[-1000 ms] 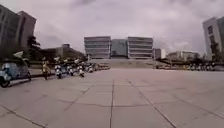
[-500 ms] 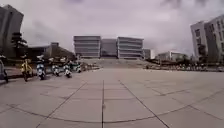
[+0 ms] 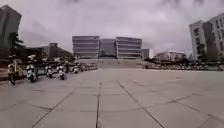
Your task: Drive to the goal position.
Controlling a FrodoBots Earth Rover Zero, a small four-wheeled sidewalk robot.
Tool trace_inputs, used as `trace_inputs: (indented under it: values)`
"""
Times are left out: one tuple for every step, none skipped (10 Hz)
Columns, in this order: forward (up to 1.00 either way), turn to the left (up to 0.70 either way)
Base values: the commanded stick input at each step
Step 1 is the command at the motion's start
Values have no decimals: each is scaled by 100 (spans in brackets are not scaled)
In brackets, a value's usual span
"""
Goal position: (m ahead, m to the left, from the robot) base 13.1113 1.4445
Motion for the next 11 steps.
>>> trace_inputs:
  values:
    - [100,0]
    - [100,0]
    - [100,0]
    - [100,0]
    - [100,0]
    - [100,0]
    - [100,0]
    - [100,0]
    - [100,0]
    - [100,0]
    - [100,0]
